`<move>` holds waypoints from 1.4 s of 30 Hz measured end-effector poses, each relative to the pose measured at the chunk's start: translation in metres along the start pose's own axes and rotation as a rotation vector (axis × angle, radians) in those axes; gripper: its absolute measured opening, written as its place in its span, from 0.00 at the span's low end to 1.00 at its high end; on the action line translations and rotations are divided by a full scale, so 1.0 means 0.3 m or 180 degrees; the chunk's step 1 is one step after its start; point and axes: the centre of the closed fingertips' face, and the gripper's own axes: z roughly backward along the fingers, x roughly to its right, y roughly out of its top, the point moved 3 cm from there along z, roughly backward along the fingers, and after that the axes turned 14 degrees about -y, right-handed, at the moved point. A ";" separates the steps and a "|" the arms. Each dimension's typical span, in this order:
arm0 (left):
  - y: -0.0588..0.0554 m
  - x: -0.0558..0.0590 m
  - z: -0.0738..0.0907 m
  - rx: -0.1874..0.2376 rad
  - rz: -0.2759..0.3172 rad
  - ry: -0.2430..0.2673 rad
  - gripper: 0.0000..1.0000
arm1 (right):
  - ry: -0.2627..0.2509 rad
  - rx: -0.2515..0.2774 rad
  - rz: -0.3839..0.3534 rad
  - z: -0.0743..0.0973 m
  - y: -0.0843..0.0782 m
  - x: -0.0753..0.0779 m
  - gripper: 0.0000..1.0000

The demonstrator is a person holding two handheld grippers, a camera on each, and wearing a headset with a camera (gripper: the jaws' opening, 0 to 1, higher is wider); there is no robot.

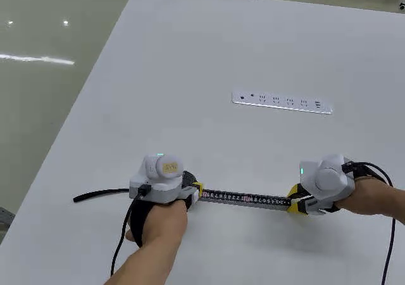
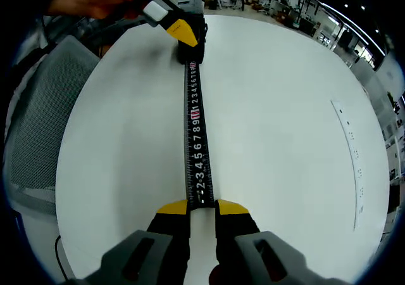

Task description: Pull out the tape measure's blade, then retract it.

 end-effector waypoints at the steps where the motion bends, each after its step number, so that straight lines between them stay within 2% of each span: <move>1: 0.000 0.000 0.000 0.0000 0.0001 -0.0002 0.59 | 0.0003 0.0002 0.0001 -0.001 0.002 -0.001 0.14; 42: -0.001 -0.001 -0.001 -0.0030 -0.0021 -0.0032 0.59 | 0.0043 0.0061 0.0043 -0.040 0.093 -0.016 0.14</move>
